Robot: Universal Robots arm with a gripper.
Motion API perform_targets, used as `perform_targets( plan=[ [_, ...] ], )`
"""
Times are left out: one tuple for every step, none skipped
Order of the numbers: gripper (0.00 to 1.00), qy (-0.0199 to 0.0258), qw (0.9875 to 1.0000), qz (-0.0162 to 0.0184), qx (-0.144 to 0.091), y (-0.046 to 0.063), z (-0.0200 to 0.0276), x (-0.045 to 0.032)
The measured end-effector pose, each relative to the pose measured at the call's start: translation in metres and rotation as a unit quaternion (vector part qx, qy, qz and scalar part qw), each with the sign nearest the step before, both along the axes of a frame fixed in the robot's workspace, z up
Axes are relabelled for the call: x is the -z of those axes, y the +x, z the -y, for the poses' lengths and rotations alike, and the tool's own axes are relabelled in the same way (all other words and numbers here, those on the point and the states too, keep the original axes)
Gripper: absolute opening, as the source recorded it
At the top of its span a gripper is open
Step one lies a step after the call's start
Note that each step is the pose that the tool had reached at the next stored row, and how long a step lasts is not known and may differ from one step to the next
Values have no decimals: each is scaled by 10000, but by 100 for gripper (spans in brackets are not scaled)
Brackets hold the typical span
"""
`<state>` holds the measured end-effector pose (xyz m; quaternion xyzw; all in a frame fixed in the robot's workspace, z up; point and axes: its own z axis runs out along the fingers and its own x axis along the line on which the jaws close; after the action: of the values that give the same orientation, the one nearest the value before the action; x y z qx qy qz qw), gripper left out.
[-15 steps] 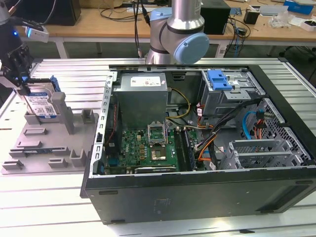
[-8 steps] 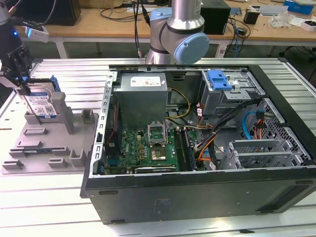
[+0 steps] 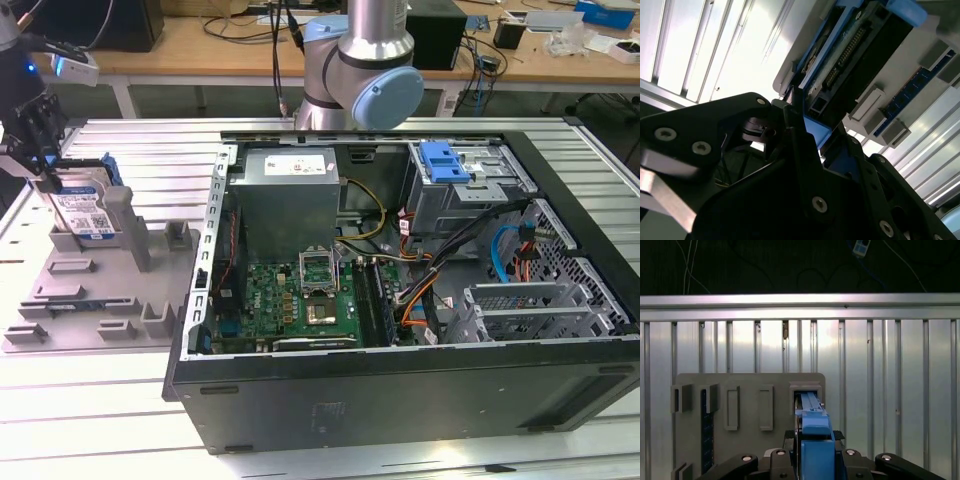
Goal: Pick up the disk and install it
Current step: 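Pick up the disk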
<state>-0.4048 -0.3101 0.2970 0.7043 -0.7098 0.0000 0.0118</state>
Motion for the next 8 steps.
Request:
perform_targets(
  plan=[
    [36,0,10000,-1,0,0,0,-3],
    [36,0,10000,-1,0,0,0,-6],
    [36,0,10000,-1,0,0,0,-11],
    [36,0,10000,-1,0,0,0,-16],
    [36,0,10000,0,0,0,0,-19],
    [36,0,10000,-1,0,0,0,-25],
    [36,-1,10000,-1,0,0,0,-34],
    [36,0,10000,-1,0,0,0,-41]
  ],
)
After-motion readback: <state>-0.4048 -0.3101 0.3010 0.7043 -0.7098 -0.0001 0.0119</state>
